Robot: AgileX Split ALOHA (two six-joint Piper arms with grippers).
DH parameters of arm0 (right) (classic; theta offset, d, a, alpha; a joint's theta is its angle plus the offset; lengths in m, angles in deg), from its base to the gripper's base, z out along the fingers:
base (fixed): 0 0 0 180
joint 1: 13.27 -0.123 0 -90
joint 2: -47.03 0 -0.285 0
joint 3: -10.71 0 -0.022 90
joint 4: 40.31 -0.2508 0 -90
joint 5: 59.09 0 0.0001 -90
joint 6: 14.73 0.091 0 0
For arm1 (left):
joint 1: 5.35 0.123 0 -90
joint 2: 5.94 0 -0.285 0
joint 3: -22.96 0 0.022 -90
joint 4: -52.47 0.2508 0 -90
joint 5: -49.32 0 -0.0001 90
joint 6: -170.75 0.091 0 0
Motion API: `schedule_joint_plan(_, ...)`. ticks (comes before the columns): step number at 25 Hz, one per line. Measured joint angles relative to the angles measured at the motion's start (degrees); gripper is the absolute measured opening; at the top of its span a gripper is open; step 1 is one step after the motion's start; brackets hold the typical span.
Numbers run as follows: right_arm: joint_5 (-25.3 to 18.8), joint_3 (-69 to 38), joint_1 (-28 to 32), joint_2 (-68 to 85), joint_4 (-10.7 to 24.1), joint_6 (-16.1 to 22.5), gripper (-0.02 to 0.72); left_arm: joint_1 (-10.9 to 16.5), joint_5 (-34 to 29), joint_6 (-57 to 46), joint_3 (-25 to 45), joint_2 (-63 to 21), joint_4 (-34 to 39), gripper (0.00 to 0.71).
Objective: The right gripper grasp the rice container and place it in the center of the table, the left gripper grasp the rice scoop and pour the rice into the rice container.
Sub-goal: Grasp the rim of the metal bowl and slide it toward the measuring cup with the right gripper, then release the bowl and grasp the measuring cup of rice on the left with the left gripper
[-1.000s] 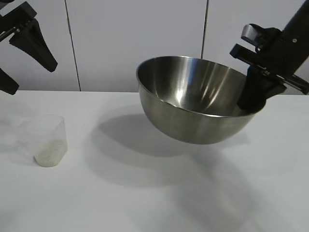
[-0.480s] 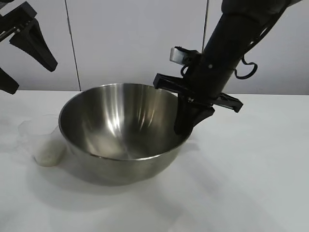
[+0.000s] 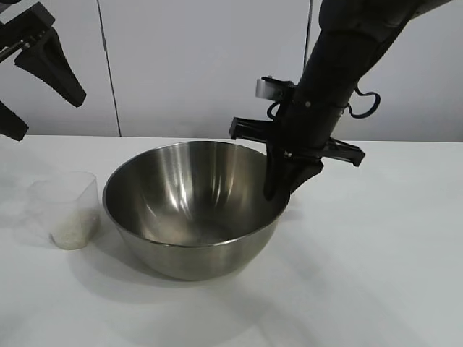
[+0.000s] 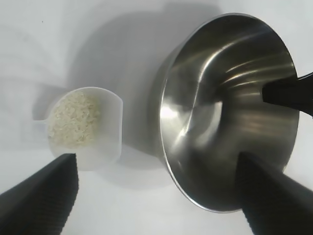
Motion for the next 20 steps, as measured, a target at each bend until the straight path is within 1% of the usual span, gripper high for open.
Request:
schedule_joint_plan(2, -2.6, 3.1, 0.0, 0.0, 1.0, -0.2, 0.414, 0.0, 0.0, 0.0, 0.0, 0.0, 0.0, 0.624)
schedule_joint_plan(3, -4.3, 5.1, 0.0, 0.0, 2.6, 0.0, 0.468, 0.0, 0.0, 0.0, 0.0, 0.0, 0.0, 0.624)
schedule_joint_plan(5, -7.9, 9.3, 0.1, 0.0, 6.9, 1.3, 0.515, 0.0, 0.1, 0.0, 0.0, 0.0, 0.0, 0.624)
schedule_joint_plan(7, -10.5, 13.9, 0.5, 0.2, 12.1, 3.1, 0.534, 0.0, 0.1, 0.0, 0.0, 0.0, 0.0, 0.624)
schedule_joint_plan(11, -14.1, 21.3, 4.2, 2.9, 19.2, 4.2, 0.539, 0.0, 0.1, 0.0, 0.0, 0.0, 0.0, 0.624)
schedule_joint_plan(13, -14.4, 23.4, 7.8, 5.4, 22.1, 4.2, 0.539, 0.0, 0.1, 0.0, 0.0, 0.0, 0.0, 0.624)
schedule_joint_plan(14, -14.6, 23.7, 9.7, 6.9, 23.1, 4.3, 0.539, 0.0, 0.1, 0.0, 0.0, 0.0, 0.0, 0.624)
schedule_joint_plan(16, -15.4, 23.7, 14.8, 9.8, 24.0, 4.1, 0.539, 0.0, 0.1, 0.0, 0.0, 0.0, 0.0, 0.624)
schedule_joint_plan(20, -15.7, 23.5, 24.9, 17.1, 25.6, 3.6, 0.537, 0.0, 0.1, 0.0, 0.0, 0.0, 0.0, 0.624)
